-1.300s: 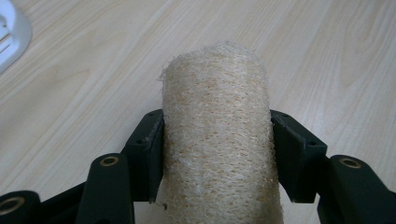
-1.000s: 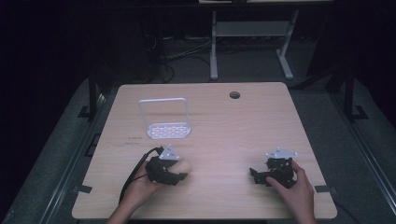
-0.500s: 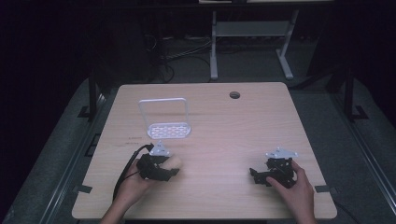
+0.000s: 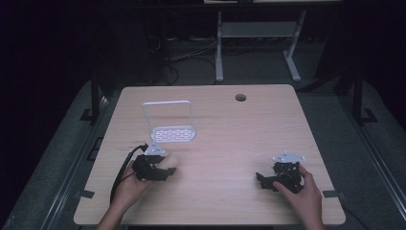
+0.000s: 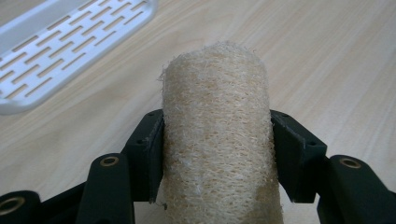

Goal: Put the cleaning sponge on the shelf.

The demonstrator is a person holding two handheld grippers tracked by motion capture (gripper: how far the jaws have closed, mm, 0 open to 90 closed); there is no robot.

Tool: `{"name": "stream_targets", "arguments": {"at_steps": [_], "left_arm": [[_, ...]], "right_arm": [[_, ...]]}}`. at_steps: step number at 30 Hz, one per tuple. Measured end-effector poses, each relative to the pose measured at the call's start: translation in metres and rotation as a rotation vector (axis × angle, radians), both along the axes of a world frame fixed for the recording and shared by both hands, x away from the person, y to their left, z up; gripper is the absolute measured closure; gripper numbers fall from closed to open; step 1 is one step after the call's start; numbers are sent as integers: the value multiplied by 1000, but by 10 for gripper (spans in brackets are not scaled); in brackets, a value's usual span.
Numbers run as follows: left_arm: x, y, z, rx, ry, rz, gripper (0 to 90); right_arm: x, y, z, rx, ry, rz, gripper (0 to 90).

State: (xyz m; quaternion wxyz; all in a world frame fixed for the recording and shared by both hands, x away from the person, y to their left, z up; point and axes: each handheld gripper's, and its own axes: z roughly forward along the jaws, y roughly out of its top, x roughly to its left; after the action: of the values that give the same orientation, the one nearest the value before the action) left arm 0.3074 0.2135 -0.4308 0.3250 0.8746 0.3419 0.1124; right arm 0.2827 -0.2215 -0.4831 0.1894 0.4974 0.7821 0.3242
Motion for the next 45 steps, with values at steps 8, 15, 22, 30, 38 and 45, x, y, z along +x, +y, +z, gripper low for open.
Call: {"name": "stream_targets", "arguments": {"at_steps": [8,15,22,30,38,45], "left_arm": [[10,9,1,-9,-22,33,411],[17,11,2,-20,-35,36,411],[30,12,6,-11,-40,37,411],[41,8,9,-11,-50,37,411],[50,5,9,-6,-51,38,411],[62,2,10,-5,-55,47,411]], "right_arm": [[0,0,0,0,0,0,0],[0,0,0,0,0,0,0],[0,0,0,0,0,0,0],[0,0,0,0,0,0,0],[0,0,0,0,0,0,0],[0,0,0,0,0,0,0]]}}
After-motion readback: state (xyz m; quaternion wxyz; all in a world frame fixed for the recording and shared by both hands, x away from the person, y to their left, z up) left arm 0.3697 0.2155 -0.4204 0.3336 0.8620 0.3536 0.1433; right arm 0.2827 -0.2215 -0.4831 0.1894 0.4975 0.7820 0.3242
